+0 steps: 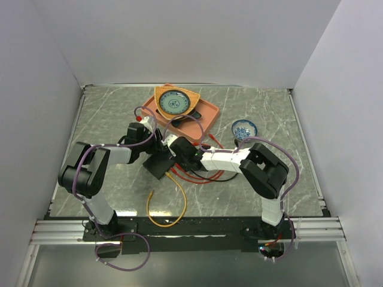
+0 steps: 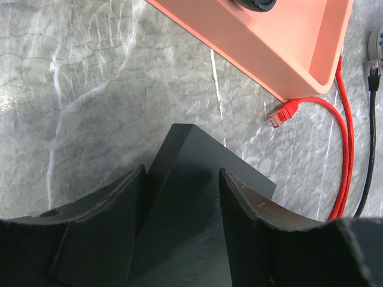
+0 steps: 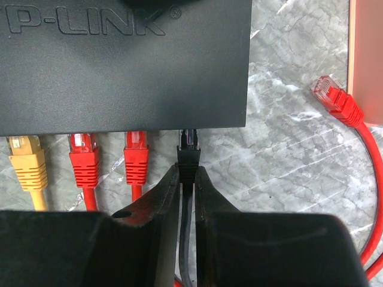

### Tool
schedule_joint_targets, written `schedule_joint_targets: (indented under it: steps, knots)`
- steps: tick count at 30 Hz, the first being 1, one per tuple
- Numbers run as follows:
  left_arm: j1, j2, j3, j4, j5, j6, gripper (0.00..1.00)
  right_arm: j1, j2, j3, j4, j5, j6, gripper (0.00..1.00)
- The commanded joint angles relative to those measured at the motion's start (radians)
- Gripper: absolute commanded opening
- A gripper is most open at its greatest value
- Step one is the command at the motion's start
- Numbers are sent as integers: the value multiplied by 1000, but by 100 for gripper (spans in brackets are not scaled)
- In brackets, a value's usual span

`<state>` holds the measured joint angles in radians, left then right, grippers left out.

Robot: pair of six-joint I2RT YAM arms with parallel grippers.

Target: Insert the plug into the switch port

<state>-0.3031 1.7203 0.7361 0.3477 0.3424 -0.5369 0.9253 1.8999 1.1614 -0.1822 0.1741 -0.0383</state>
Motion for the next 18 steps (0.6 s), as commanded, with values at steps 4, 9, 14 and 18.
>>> schedule_joint_targets:
  steps: [4, 9, 14, 18]
  knots:
    - [-25, 47, 9, -53, 128, -6, 56, 1, 27, 35, 98, -28, 35, 0]
    - [-25, 48, 8, -53, 136, -2, 55, -3, 30, 47, 115, -42, 37, 0]
    - [-25, 42, 8, -58, 141, 5, 55, -11, 11, 35, 157, -68, 37, 0]
    - [-25, 48, 13, -64, 148, 8, 52, -20, 4, 35, 176, -88, 35, 0]
